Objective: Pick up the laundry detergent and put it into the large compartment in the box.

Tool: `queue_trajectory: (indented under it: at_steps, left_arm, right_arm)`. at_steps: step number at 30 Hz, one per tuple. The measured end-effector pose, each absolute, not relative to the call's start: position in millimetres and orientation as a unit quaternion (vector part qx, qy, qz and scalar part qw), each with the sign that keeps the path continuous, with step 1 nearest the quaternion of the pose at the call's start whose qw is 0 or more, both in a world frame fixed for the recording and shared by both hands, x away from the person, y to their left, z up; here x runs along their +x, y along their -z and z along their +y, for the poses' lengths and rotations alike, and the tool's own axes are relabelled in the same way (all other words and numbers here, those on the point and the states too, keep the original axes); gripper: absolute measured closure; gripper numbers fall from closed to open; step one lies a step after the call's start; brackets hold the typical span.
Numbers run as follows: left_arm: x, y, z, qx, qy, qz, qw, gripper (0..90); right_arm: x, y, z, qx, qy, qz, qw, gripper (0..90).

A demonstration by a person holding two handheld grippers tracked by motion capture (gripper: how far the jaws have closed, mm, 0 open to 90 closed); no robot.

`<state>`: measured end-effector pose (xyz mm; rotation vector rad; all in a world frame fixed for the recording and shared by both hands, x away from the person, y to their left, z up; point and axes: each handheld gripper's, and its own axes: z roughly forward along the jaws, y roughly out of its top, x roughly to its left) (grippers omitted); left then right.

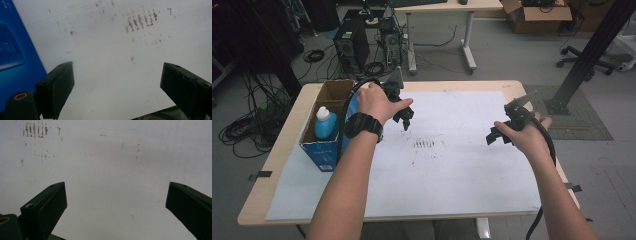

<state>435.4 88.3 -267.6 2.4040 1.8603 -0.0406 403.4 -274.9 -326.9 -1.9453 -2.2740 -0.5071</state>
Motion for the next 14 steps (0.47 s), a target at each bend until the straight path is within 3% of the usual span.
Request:
queue_trajectory:
  at_steps: [14]
  left_arm:
    - [434.6,267.4,88.5,0.792,0.015,0.608,0.051,12.4]
  right_arm:
    - [402.9,324.7,-273.2,-0.639,0.167,-0.749,0.054,3.5]
